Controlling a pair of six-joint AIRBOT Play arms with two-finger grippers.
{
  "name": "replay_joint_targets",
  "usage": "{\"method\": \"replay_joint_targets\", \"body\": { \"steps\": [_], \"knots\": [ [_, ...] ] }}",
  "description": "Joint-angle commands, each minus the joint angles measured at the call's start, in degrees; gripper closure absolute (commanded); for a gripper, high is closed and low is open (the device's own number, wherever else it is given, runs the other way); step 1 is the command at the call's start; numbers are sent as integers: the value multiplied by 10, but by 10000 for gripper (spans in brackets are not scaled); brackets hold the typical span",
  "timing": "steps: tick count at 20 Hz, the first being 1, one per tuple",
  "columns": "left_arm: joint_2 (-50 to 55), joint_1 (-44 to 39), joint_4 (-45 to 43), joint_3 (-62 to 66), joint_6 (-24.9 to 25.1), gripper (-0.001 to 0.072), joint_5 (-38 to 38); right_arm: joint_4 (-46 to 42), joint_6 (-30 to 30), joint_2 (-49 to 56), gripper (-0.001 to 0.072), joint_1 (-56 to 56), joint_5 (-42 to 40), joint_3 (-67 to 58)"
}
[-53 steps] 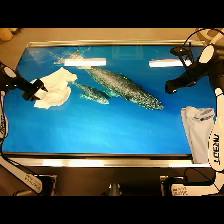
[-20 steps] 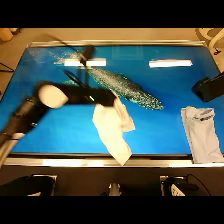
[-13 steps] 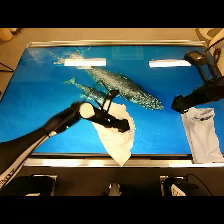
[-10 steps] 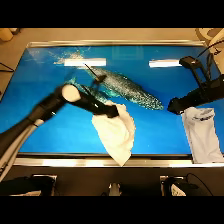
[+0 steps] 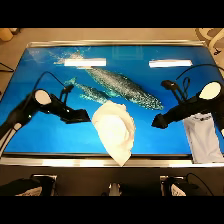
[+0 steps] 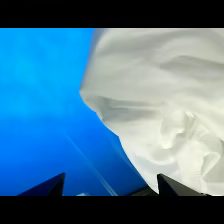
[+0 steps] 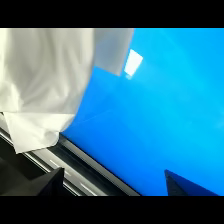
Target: Fold the shirts.
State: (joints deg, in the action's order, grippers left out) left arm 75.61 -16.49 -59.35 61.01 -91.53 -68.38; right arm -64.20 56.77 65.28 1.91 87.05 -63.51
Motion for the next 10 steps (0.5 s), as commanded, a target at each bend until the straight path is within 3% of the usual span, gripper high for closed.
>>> {"method": "replay_joint_targets", "body": {
  "steps": [1, 2, 3, 4, 10],
  "knots": [
    [29, -42, 104, -90, 3, -2, 68, 38, -26, 0, 22, 0, -18, 66],
    [37, -65, 104, -94, 16, 1, 61, 37, -27, 0, 22, 0, -24, 78],
    [38, -89, 103, -99, 22, 109, 59, 37, -27, 0, 22, 0, -32, 89],
    [37, -108, 103, -102, 23, 125, 59, 38, -29, 0, 22, 0, -38, 98],
    [46, -183, 104, -105, -11, 132, 85, 42, -42, 0, 22, 0, -61, 121]
  ]
}}
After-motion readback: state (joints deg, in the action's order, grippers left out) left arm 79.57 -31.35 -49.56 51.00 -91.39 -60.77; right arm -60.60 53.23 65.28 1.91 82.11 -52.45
